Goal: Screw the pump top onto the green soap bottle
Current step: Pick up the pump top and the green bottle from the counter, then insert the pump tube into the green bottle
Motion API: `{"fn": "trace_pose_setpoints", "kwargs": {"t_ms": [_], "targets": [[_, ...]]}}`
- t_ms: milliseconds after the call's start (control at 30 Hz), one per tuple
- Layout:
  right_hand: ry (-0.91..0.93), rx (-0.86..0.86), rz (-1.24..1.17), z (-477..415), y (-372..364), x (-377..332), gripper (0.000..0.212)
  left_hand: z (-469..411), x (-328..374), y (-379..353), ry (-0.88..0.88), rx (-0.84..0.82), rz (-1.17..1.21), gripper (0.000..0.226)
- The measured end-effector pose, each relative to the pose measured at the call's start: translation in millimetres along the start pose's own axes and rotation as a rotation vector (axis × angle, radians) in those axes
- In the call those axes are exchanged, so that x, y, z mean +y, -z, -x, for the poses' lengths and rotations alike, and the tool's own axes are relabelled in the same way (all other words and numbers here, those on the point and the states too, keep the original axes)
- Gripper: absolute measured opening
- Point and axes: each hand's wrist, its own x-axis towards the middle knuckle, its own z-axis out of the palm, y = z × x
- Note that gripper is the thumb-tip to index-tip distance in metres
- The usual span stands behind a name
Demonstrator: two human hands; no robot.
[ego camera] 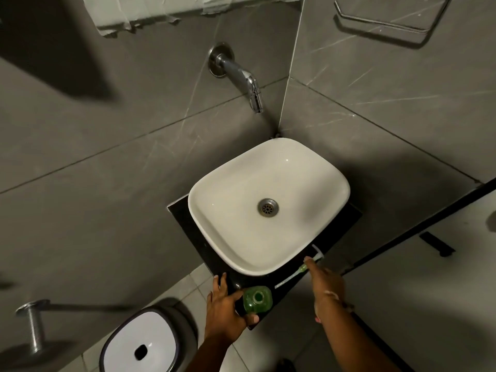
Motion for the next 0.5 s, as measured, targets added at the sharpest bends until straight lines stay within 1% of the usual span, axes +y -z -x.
{"fn": "trace_pose_setpoints", "kwargs": {"t_ms": [67, 133, 200, 233, 267, 333, 400, 500], "targets": [[0.206, 0.099, -0.055, 31.0, 13.4, -0.6, 0.041, 1.0, 0.8, 0.0, 0.006, 0.006, -0.007, 0.065], [0.375, 0.140, -0.078, 64.2, 22.2, -3.2, 0.037, 1.7, 2.2, 0.5, 0.007, 0.009, -0.027, 0.065], [0.516, 0.140, -0.044, 89.9, 19.9, -5.4, 0.023, 2.1, 1.8, 0.7, 0.003, 0.011, -0.048, 0.066], [0.579, 0.138, -0.070, 98.4, 15.3, -6.0, 0.013, 2.2, 1.7, 0.5, 0.003, 0.008, -0.053, 0.066], [0.629, 0.129, -0.113, 104.8, 10.5, -6.2, 0.010, 1.9, 1.4, 0.1, 0.006, 0.003, -0.054, 0.066], [0.762, 0.156, -0.093, 108.8, 0.2, 0.0, 0.020, 1.4, 1.0, -0.4, 0.010, -0.006, -0.064, 0.067], [0.878, 0.190, 0.006, 108.0, -9.1, 9.9, 0.020, 0.5, 0.8, -0.4, 0.012, -0.008, -0.084, 0.068], [0.945, 0.188, 0.125, 107.6, -18.7, 26.6, 0.029, -0.1, 0.4, -2.1, 0.016, -0.002, -0.090, 0.067]]}}
